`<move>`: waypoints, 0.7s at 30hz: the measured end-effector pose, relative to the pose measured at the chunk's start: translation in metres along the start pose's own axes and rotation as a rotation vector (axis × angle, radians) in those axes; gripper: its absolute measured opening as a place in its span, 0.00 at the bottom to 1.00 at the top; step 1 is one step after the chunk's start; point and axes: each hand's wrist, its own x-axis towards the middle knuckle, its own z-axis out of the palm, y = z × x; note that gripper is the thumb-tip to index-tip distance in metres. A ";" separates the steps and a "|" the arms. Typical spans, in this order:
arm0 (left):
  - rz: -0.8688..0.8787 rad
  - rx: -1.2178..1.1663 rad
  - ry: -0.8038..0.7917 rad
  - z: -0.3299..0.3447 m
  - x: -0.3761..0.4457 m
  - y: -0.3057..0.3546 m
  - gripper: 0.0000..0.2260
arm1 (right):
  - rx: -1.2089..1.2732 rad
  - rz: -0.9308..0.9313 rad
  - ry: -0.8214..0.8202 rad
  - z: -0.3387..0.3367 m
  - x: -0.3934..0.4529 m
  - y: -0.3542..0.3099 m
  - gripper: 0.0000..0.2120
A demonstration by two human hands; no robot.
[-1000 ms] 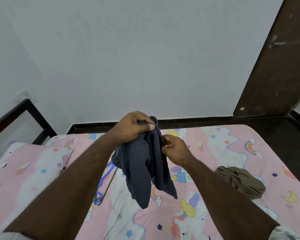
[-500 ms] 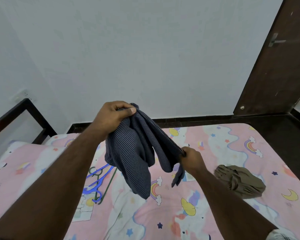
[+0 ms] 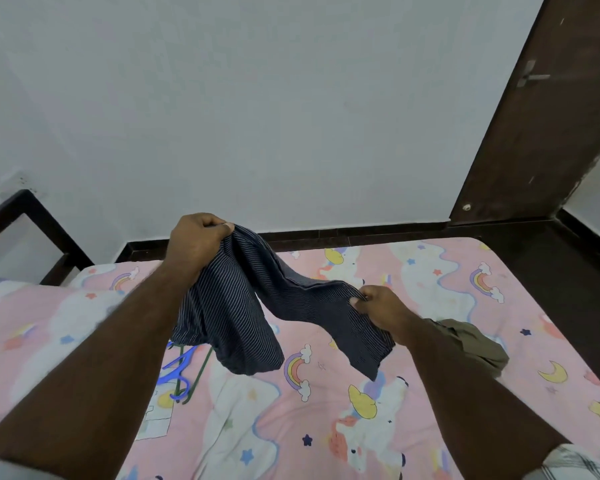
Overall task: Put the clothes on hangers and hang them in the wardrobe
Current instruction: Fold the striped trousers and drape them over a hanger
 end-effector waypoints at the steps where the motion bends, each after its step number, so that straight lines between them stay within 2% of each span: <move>1: -0.012 0.027 0.007 0.002 0.001 -0.002 0.04 | 0.099 0.017 -0.036 -0.003 -0.002 -0.006 0.10; 3: 0.007 0.104 -0.015 0.006 0.001 -0.005 0.05 | 0.299 0.052 -0.126 -0.008 -0.007 -0.018 0.08; 7: 0.135 0.264 -0.241 0.022 -0.011 0.002 0.23 | 0.532 0.072 -0.263 -0.005 -0.012 -0.047 0.09; 10: 0.244 0.325 -0.446 0.041 -0.026 0.009 0.17 | 0.656 0.055 -0.318 0.006 -0.014 -0.071 0.12; 13: 0.281 0.326 -0.538 0.060 -0.037 0.010 0.07 | 0.740 0.040 -0.246 0.021 -0.017 -0.092 0.11; 16: 0.242 0.302 -0.542 0.071 -0.040 0.008 0.12 | 0.846 0.071 -0.219 0.028 -0.017 -0.099 0.14; 21: 0.133 0.135 -0.450 0.075 -0.036 -0.004 0.10 | 0.970 0.057 -0.365 0.020 -0.020 -0.095 0.25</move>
